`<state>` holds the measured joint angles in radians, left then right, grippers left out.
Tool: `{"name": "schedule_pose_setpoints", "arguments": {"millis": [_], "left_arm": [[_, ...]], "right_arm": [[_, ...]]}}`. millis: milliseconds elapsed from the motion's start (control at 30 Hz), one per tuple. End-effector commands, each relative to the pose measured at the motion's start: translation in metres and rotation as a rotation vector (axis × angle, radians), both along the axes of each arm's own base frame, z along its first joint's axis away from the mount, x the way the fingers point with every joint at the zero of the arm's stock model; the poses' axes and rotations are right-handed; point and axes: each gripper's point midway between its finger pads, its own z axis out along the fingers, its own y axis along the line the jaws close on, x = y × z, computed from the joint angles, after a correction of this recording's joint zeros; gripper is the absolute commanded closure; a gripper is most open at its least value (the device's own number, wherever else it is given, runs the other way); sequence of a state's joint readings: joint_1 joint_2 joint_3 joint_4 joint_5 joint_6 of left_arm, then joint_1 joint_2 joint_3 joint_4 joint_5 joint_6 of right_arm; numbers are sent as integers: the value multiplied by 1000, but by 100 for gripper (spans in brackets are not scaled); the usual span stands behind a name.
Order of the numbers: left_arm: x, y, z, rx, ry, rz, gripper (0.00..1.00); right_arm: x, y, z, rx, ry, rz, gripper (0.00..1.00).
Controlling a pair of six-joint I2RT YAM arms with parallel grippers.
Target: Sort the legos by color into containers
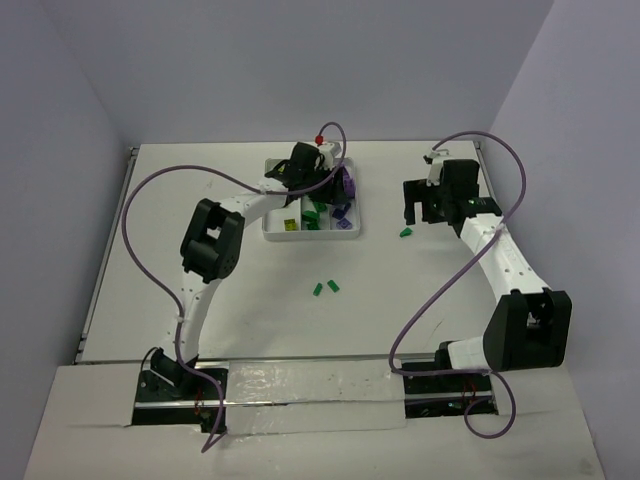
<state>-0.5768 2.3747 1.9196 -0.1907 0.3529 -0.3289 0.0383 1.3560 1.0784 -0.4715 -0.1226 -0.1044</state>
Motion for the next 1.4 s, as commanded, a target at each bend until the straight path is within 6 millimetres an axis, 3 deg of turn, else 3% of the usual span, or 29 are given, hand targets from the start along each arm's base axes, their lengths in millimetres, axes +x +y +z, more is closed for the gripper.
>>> {"name": "schedule_pose_setpoints", "arguments": {"millis": [0,100,233,267,300,333,433,700,867,1100,1367], "left_arm": [[15,-7,31,-9,-81,24,28],[19,-6,48,-11,-115,26,19],[20,-2,89,-16,-176,31,19],[18,2,109,-25,-203,36,19],[17,3,113,-20,-209,34,19],[14,7,129,-24,-232,38,19],[-6,32,177,-3,-303,49,19],[-45,130,187,33,-234,127,19],[-76,164,181,-2,-136,16,19],[-97,185,179,-36,-114,-19,19],[-98,188,177,-48,-93,-24,19]], "right_arm": [[2,-5,3,-29,-36,3,0],[1,-9,1,-50,-36,-2,1],[2,-15,-6,-78,-33,-24,5],[3,-18,-10,-87,-25,-37,8],[4,-18,-15,-90,-14,-39,10],[6,-20,-18,-91,-7,-55,13],[14,-18,-37,-71,41,-97,20],[36,1,-78,-55,141,-58,20],[45,10,-98,-73,176,49,16],[48,15,-117,-103,226,179,17],[49,18,-131,-123,269,266,24]]}}
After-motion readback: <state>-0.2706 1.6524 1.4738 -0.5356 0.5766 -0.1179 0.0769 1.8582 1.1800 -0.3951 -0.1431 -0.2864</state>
